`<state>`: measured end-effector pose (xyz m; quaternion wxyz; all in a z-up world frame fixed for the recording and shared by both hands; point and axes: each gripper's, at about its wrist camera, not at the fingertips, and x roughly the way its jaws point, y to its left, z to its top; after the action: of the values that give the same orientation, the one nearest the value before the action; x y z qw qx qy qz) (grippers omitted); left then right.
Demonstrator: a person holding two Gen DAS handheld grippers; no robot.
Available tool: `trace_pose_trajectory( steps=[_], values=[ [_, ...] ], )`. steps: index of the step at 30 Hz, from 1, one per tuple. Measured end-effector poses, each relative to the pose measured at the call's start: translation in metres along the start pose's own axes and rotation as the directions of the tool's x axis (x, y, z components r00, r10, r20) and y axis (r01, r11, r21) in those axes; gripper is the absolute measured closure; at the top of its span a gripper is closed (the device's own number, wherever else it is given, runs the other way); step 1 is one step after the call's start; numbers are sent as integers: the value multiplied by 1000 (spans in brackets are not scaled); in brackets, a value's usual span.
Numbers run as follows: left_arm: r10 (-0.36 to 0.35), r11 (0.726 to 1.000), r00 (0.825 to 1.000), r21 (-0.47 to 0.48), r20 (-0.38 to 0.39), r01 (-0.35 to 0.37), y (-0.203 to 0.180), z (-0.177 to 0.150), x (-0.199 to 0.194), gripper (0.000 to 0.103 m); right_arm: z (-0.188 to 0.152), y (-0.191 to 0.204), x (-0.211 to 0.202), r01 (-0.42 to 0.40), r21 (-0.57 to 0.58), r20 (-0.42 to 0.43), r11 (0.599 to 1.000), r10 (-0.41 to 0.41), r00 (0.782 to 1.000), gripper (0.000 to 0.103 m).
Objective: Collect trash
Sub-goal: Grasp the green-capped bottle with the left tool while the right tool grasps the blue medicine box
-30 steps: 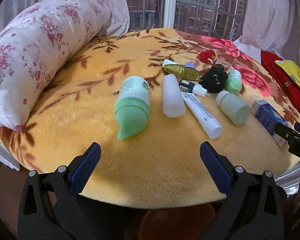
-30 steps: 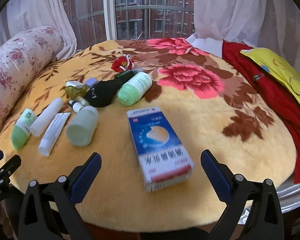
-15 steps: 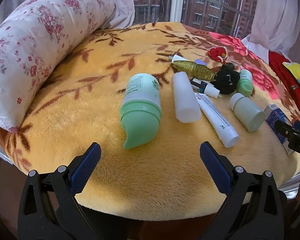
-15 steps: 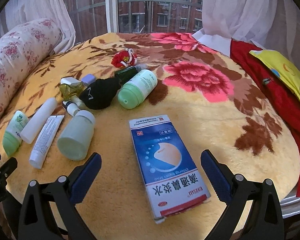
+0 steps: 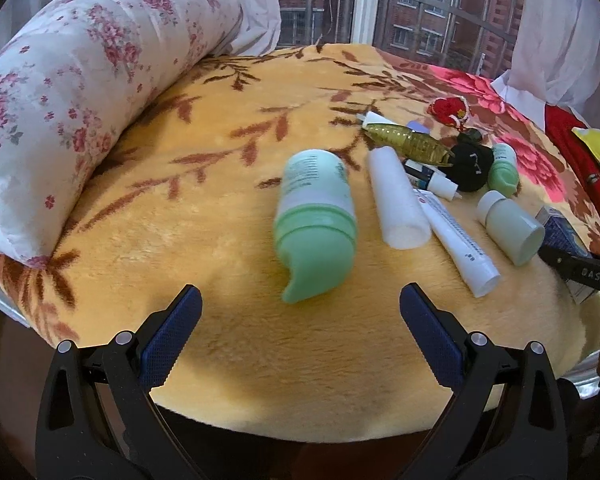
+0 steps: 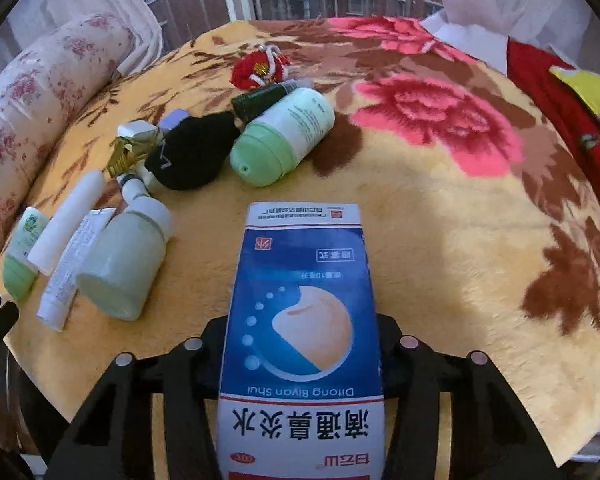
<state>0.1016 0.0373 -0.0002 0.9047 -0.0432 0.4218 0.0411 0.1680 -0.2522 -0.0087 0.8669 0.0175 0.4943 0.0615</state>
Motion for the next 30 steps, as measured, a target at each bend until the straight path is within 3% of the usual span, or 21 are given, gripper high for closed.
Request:
trace_pose_trajectory(
  steps=[7, 12, 16, 22, 24, 26, 29, 30],
  values=[
    [-7, 1000, 1000, 23, -19, 7, 10, 5, -1, 6, -18, -21, -30, -126, 129, 126, 984, 110, 986, 54],
    [-84, 996, 995, 23, -50, 85, 3, 28, 10, 6, -32, -12, -47, -173, 135, 170, 976, 150, 974, 54],
    [-39, 999, 996, 20, -78, 40, 1, 42, 33, 6, -39, -8, -49, -186, 144, 178, 972, 159, 971, 54],
    [-54, 997, 985, -54, -166, 46, 4, 60, 73, 6, -41, -4, -44, -185, 134, 158, 974, 163, 974, 53],
    [-9, 999, 981, -35, -195, 3, -1, 62, 88, 6, -42, -3, -41, -189, 133, 155, 973, 168, 973, 53],
    [37, 999, 983, 31, -179, -31, -8, 60, 93, 6, -43, -2, -40, -187, 131, 153, 974, 167, 974, 54],
    [34, 999, 992, 41, -125, -29, -7, 54, 89, 10, -45, 1, -41, -184, 123, 153, 975, 164, 974, 53],
    [29, 999, 994, 43, -105, -25, -7, 53, 87, 20, -46, 1, -41, -185, 123, 151, 975, 165, 975, 53]
  ],
)
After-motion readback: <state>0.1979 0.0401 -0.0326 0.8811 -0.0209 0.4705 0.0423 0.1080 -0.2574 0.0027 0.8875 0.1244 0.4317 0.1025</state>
